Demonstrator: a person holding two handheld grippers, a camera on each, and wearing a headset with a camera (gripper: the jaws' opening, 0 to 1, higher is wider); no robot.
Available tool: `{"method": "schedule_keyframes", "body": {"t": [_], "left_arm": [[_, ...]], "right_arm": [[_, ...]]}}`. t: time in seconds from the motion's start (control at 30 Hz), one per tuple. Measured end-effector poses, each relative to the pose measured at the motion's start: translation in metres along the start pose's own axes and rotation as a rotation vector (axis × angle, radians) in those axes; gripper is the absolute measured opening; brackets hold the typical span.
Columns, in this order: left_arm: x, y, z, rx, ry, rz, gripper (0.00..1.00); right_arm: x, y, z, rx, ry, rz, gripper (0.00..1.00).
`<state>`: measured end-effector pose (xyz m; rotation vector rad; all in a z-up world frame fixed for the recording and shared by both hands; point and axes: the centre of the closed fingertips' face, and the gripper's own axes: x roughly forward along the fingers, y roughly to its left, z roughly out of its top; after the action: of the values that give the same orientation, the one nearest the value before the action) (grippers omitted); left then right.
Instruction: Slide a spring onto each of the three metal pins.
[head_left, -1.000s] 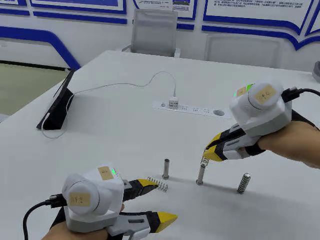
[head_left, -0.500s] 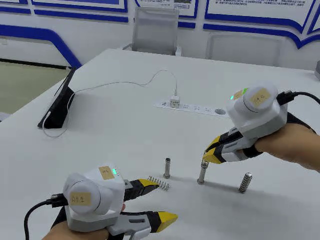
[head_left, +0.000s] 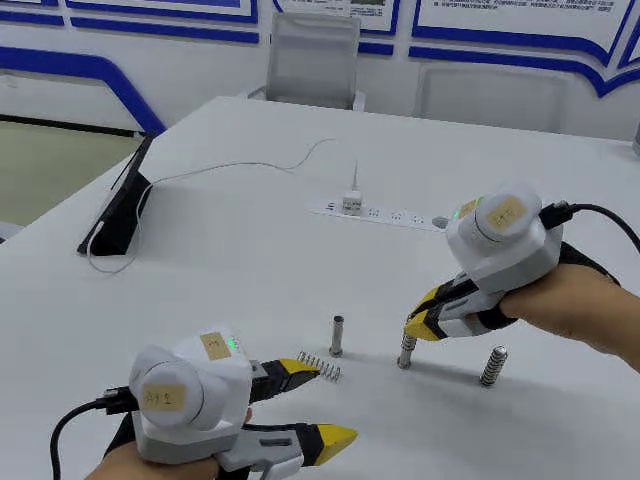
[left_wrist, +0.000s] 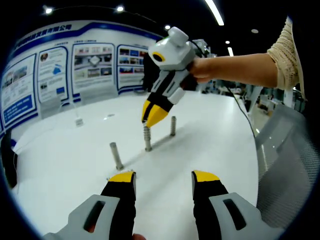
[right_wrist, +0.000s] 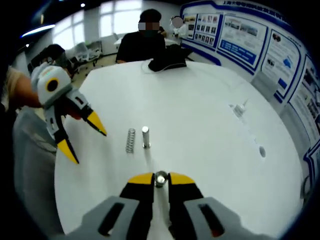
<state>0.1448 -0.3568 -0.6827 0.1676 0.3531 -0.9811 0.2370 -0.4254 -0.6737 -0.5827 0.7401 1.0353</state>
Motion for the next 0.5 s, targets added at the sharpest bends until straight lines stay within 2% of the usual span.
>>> {"method": "schedule_keyframes", "body": {"t": [0.5], "left_arm": [[-0.001,0.001,-0.001,-0.002,0.005,0.003,0.45]], "right_arm": [[0.015,0.001,-0.013,0.031,0.030,-0.002,0.12]]}}
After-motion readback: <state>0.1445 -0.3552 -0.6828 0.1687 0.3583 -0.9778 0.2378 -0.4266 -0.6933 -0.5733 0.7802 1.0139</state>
